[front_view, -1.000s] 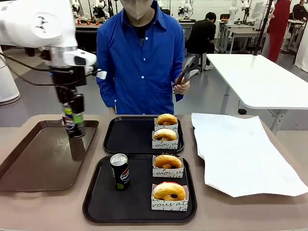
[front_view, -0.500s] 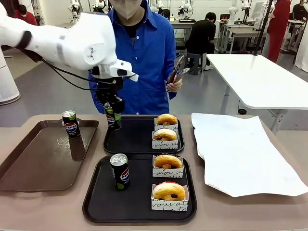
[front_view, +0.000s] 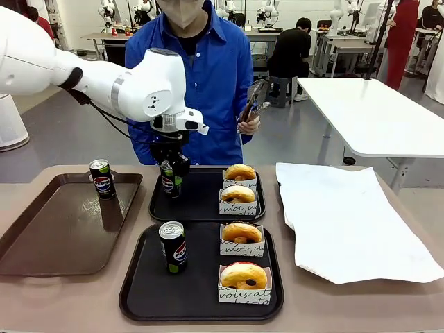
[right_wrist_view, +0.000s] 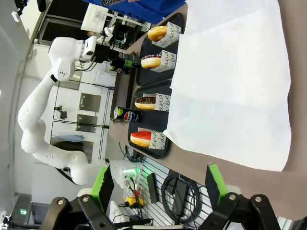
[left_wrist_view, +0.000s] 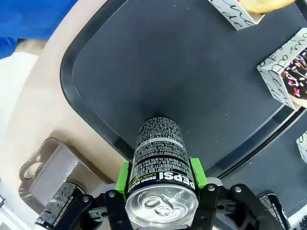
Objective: Set up donuts and drinks on trays.
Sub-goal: Pick up one Pepsi coke from the Handle tray and place it on the Flat Tray without a Pepsi coke.
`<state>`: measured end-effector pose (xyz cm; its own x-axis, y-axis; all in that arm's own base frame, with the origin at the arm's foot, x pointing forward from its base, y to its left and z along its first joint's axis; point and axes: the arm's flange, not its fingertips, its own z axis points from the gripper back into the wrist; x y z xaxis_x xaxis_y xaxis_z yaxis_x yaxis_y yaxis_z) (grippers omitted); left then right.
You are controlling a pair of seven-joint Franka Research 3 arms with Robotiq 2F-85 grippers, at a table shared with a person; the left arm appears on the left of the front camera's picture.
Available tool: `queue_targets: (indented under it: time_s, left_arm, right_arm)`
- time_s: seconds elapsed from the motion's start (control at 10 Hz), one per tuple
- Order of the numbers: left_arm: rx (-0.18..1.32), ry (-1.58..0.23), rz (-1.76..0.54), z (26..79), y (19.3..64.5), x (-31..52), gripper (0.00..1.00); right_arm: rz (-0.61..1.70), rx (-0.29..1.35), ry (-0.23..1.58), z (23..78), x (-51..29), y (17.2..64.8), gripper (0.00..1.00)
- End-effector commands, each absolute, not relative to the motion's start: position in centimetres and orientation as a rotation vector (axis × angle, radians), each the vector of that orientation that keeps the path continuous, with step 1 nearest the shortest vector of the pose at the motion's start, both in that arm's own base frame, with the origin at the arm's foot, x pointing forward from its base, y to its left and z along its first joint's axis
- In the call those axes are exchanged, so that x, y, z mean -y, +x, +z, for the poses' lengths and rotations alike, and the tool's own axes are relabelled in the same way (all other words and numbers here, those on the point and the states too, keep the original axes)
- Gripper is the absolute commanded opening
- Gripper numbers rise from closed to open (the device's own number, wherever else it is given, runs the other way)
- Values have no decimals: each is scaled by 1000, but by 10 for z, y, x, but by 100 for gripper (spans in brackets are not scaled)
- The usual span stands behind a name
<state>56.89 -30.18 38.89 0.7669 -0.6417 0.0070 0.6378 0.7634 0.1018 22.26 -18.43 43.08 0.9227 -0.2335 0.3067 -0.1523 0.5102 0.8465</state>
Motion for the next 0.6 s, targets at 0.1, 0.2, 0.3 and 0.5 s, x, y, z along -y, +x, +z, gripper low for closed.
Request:
queue_targets:
  time_s: [0.1, 0.2, 0.3, 0.5]
  left_arm:
    - [27, 73, -680, 397, 575, 302, 100]
    - [33, 66, -692, 405, 569, 301, 100]
    - [31, 44, -705, 415, 565, 299, 100]
    - [4, -31, -649, 436, 541, 284, 99]
  right_arm:
    - [-44, 416, 1051, 430, 184, 223, 100]
    - [-44, 416, 1051, 430, 184, 223, 100]
    - [-44, 416, 1051, 430, 184, 223, 100]
    - [-44, 416, 1051, 430, 184, 223, 100]
